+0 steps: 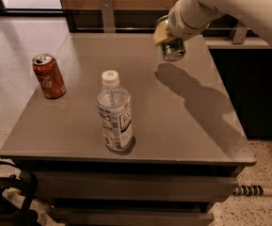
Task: Place green can upright
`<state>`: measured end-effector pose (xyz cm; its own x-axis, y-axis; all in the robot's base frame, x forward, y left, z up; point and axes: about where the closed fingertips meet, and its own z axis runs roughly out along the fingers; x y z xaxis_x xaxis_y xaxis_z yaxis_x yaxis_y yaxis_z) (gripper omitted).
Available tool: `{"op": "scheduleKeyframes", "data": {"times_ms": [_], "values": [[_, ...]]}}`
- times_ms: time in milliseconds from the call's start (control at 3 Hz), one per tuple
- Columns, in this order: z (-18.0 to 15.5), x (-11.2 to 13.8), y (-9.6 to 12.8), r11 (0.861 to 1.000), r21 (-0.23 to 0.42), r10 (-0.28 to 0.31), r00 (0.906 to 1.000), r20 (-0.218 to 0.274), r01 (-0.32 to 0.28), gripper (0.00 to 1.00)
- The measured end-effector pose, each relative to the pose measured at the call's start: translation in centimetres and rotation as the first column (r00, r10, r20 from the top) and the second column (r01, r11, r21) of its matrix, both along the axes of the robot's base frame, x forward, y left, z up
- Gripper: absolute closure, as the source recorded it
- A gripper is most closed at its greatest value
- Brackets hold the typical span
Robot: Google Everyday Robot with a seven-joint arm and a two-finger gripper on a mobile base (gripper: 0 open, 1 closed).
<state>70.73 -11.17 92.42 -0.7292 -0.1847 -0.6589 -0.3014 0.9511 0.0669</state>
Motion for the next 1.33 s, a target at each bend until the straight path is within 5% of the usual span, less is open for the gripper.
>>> {"op": "scheduleKeyframes", "data": {"times_ms": [333, 667, 1000, 1333], "values": [[2.6, 1.8, 0.9, 0.988, 0.108, 0.104, 0.9906, 0.088, -0.114, 1.00], [4.6, 3.1, 2.3, 0.957, 0.138, 0.226, 0.9551, 0.191, -0.254, 1.00], [5.3, 3.2, 3.2, 0.941, 0.080, 0.302, 0.9231, 0.238, -0.329, 1.00], [5.2, 3.2, 3.2, 0.941, 0.079, 0.302, 0.9235, 0.237, -0.328, 1.00]]}}
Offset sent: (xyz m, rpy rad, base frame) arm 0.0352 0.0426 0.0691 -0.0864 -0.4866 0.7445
